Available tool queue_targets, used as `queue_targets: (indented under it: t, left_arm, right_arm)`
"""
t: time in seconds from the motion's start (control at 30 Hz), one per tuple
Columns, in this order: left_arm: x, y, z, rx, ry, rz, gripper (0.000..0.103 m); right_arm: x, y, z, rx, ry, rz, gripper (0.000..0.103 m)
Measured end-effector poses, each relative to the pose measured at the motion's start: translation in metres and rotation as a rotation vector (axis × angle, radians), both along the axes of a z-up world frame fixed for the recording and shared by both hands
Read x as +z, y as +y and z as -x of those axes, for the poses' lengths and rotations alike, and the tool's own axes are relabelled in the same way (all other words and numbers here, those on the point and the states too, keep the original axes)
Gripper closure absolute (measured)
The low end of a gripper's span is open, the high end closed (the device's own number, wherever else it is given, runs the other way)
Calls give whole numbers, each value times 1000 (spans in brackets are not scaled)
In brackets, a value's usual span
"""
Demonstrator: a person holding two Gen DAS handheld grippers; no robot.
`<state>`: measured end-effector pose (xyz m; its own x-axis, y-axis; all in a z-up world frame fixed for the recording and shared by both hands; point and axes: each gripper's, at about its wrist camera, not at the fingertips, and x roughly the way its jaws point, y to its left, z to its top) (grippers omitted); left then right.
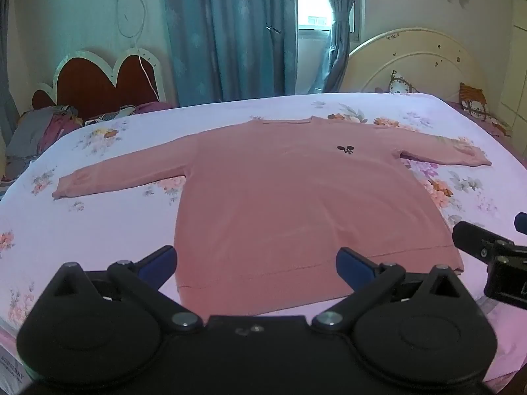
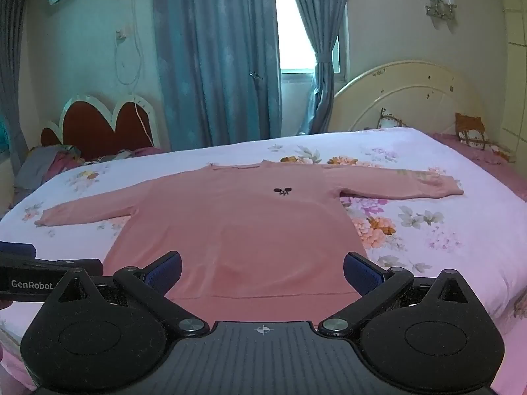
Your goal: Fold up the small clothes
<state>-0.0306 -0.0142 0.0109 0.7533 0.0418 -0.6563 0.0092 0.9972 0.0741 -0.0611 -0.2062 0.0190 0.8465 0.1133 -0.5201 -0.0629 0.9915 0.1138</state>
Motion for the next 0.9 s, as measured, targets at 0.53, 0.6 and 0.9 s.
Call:
queue_targets:
  t: [0.53, 0.6, 0.9]
  left_arm:
    - [1, -3, -8, 2, 13, -3, 0]
    - [1, -3, -9, 1, 14, -1, 0]
    - [-1, -7, -13, 3, 14, -7, 0]
  right_arm:
    - [-2, -4, -2, -1, 6, -6, 0]
    - [-2, -4, -2, -1, 6, -6, 0]
    - [-4, -6, -4, -4, 6, -8, 0]
